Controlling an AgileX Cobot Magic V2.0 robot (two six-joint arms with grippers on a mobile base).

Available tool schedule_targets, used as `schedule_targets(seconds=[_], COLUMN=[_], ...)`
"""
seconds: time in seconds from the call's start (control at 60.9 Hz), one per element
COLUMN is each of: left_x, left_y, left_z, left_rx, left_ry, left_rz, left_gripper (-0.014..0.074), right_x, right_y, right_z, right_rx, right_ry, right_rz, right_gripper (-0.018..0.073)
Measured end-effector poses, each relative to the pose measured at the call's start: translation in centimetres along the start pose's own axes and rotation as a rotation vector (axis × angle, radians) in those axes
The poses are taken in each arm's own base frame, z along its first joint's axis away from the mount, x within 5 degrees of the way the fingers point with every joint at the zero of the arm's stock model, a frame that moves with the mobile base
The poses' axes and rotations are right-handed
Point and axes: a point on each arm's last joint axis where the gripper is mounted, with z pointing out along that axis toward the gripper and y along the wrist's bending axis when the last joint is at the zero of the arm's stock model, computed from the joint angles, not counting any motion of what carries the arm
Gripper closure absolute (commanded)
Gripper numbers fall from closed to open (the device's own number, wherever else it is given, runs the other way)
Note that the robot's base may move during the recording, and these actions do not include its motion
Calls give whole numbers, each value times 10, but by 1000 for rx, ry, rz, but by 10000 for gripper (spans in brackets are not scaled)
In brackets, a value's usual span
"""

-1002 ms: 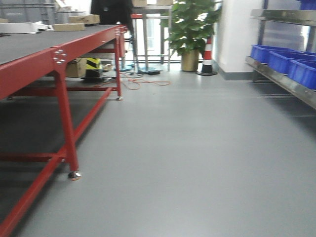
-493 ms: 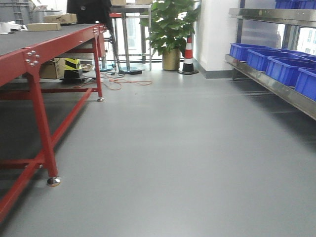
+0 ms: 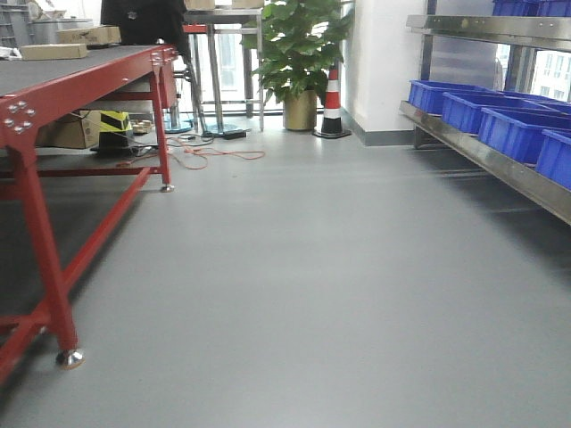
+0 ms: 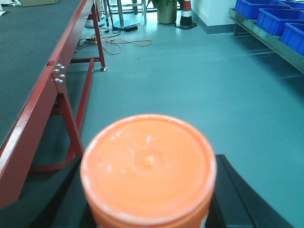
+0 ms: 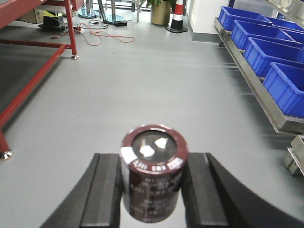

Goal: Place cylindrical capacitor in blue bin on shelf
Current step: 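Drive the base away from the table toward the bin shelf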

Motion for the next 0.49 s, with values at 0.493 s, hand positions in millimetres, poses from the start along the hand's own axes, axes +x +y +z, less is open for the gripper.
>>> schedule_targets(seconds=[0.493], left_x=[0], left_y=[0], left_z=[0], left_rx=[0], left_ry=[0], left_rz=[0], left_gripper=[708], right_x=[0], right_y=[0], right_z=[0], right_rx=[0], right_ry=[0], right_rz=[0], right_gripper=[721])
